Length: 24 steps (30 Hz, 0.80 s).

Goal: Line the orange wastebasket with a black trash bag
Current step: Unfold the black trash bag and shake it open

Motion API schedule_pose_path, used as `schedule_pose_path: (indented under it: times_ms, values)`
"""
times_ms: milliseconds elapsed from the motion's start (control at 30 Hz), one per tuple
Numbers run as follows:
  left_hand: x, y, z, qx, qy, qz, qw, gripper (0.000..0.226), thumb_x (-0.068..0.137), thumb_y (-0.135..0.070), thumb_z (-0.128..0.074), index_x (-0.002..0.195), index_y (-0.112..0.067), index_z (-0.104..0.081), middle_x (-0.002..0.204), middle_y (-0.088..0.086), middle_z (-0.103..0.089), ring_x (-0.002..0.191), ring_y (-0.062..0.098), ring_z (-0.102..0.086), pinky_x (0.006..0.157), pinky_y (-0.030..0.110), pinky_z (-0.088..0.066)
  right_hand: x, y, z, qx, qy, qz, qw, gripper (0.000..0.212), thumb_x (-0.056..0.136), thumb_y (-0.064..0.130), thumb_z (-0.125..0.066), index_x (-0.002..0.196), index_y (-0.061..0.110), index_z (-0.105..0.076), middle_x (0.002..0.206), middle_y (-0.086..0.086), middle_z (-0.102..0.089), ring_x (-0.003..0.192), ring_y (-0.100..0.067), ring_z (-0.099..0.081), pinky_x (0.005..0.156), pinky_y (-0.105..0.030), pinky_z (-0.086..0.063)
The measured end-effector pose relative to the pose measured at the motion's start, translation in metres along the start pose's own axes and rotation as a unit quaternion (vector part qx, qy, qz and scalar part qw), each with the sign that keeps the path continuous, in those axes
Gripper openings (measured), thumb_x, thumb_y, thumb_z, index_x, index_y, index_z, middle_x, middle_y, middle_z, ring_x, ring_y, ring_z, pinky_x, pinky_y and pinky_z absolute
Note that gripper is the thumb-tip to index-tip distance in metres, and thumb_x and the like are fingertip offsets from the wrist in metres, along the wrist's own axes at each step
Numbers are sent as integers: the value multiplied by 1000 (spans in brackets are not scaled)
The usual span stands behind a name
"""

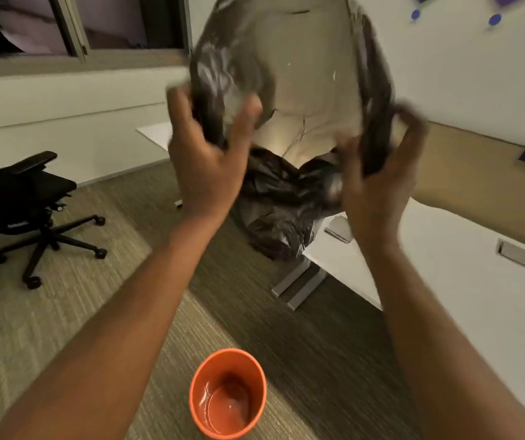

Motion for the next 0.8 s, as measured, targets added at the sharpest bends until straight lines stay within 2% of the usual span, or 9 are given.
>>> schedule_pose_path:
  times_ms: [100, 200, 233, 300, 367, 467, 600, 700, 800]
  values:
    - [-105, 99, 1, 145, 172, 203, 953, 41, 89, -40, -73, 116, -14, -56, 102, -9, -71, 97, 13, -70, 77, 22, -53, -114, -104, -20, -130, 173, -265, 940, 52, 94, 32, -67, 137, 27, -38, 104, 18, -70, 91, -2, -70, 83, -27, -58]
    - [-241, 202, 34, 263, 340, 470, 771, 25, 90, -23, -70, 107, -5, -72, 103, 18, -75, 102, 33, -70, 82, 38, -52, -239, -196, -11, -235, 340, -523, 745, 25, 90, 29, -68, 110, 14, -64, 111, -12, -74, 99, -28, -72, 91, -48, -59]
    - [-268, 216, 49, 267, 344, 530, 728, 19, 90, -21, -70, 100, -6, -74, 94, 17, -76, 97, 33, -71, 78, 39, -54, -259, -206, -6, -255, 374, -556, 697, 15, 90, 26, -67, 99, 14, -66, 109, -13, -74, 97, -28, -72, 91, -47, -59]
    - [-288, 227, 64, 219, 293, 623, 692, 14, 90, -15, -67, 95, -4, -74, 81, 11, -72, 85, 26, -69, 71, 39, -54, -259, -223, -3, -284, 387, -572, 665, 15, 90, 19, -66, 98, 8, -68, 106, -14, -73, 94, -28, -72, 90, -43, -60]
    - [-267, 232, 60, 163, 201, 654, 711, 25, 95, -12, -61, 114, 2, -68, 91, 12, -70, 81, 22, -62, 68, 33, -48, -227, -226, -13, -263, 344, -582, 688, 17, 91, 17, -65, 100, 3, -69, 106, -17, -72, 95, -31, -71, 91, -45, -60]
    - [-173, 214, 39, 100, 78, 587, 800, 23, 103, -21, -51, 113, -6, -65, 89, 7, -67, 72, 19, -59, 57, 25, -48, -144, -205, -43, -113, 193, -571, 790, 15, 94, 22, -64, 103, 11, -68, 108, -13, -72, 92, -28, -70, 81, -37, -60]
    - [-89, 159, 44, 58, -47, 401, 913, 47, 101, -39, -47, 121, 1, -62, 106, 3, -68, 94, 8, -61, 81, 19, -50, -56, -108, -44, -14, 24, -251, 967, 15, 99, 36, -52, 107, 36, -65, 83, 22, -67, 82, 2, -63, 73, -17, -50]
    - [-109, 137, 63, 90, 19, 284, 954, 48, 101, -38, -46, 123, 1, -63, 110, 2, -69, 103, 4, -61, 87, 13, -47, -107, -83, -50, -37, 115, -118, 986, 18, 103, 31, -48, 119, 34, -57, 86, 23, -64, 79, 9, -60, 67, -5, -42]
    - [-185, 166, 80, 167, 184, 272, 930, 24, 89, -18, -56, 107, -10, -70, 105, 20, -72, 96, 31, -70, 78, 36, -52, -220, -148, -61, -151, 296, -253, 909, 22, 96, 16, -54, 115, 24, -61, 100, 11, -70, 93, -10, -68, 76, -19, -45]
Point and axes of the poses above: each hand's wrist, its own x-axis towards the middle knuckle, its own z-axis out of the back of the hand, y = z × x, the point moved 9 cm from there along x, towards the middle knuckle
